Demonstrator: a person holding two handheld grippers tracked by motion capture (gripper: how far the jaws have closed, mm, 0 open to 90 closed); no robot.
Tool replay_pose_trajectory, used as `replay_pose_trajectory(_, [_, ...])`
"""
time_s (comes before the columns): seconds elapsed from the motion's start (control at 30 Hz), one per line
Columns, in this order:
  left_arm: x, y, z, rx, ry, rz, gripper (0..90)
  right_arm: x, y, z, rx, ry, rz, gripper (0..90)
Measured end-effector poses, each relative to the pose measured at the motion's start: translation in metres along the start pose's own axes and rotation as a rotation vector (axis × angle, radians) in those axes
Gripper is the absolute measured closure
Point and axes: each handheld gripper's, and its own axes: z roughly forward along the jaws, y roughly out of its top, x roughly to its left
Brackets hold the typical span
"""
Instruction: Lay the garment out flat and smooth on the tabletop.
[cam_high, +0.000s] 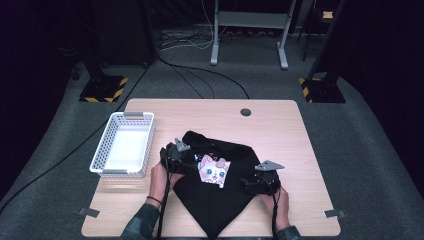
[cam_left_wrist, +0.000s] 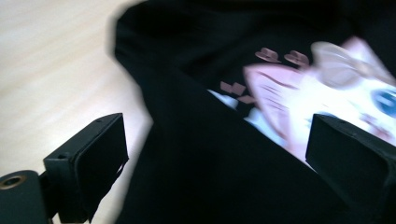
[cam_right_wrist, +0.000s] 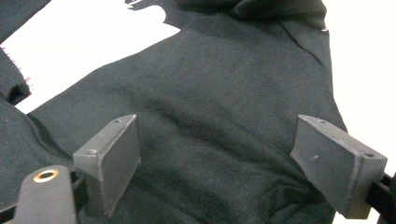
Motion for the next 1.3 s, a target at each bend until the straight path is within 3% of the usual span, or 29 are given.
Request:
replay_pose_trajectory(0.13, [-0.021, -0.018, 0.001, -0.011, -0.041, 0.001, 1.0, 0.000, 0.000, 0.000, 0.001, -0.002, -0.004, 14.8])
replay_pose_trajectory(0.27, [-0.034, -0.032, 0.009, 0.000, -0.056, 0.008, 0.0, 0.001, 0.000, 0.000, 0.003, -0.004, -0.004, 14.5])
replay_pose_trajectory(0.37, [-0.037, -0.040, 0.014, -0.011, -0.069, 0.007, 0.0, 0.000, 0.001, 0.001, 0.004, 0.004, -0.002, 12.5])
replay_pose_trajectory(0.5, [-0.034, -0.045, 0.016, -0.038, -0.093, -0.025, 0.0, 0.002, 0.001, 0.002, 0.018, 0.006, -0.019, 8.1])
replay_pose_trajectory(0.63, [-0.036, -0.046, 0.015, -0.050, -0.079, -0.019, 0.0, 0.001, 0.006, 0.004, 0.041, 0.024, -0.023, 5.4])
replay_pose_trajectory(0.77, [-0.037, -0.046, 0.015, -0.050, -0.076, -0.016, 0.0, -0.008, 0.027, 0.006, 0.016, 0.008, -0.004, 5.8])
replay_pose_trajectory(0.9, [-0.037, -0.046, 0.015, -0.051, -0.073, -0.014, 0.0, -0.017, 0.058, 0.019, 0.004, -0.011, 0.002, 6.8])
replay_pose_trajectory(1.07, [-0.037, -0.046, 0.015, -0.051, -0.076, -0.016, 0.0, -0.030, 0.082, 0.047, 0.083, -0.060, 0.023, 7.1])
replay_pose_trajectory(1.23, [-0.037, -0.046, 0.015, -0.052, -0.072, -0.013, 0.1, -0.043, 0.100, 0.065, 0.115, -0.087, 0.056, 9.6])
replay_pose_trajectory(1.3, [-0.037, -0.046, 0.015, -0.052, -0.073, -0.014, 0.1, -0.049, 0.108, 0.072, 0.117, -0.124, 0.061, 10.9])
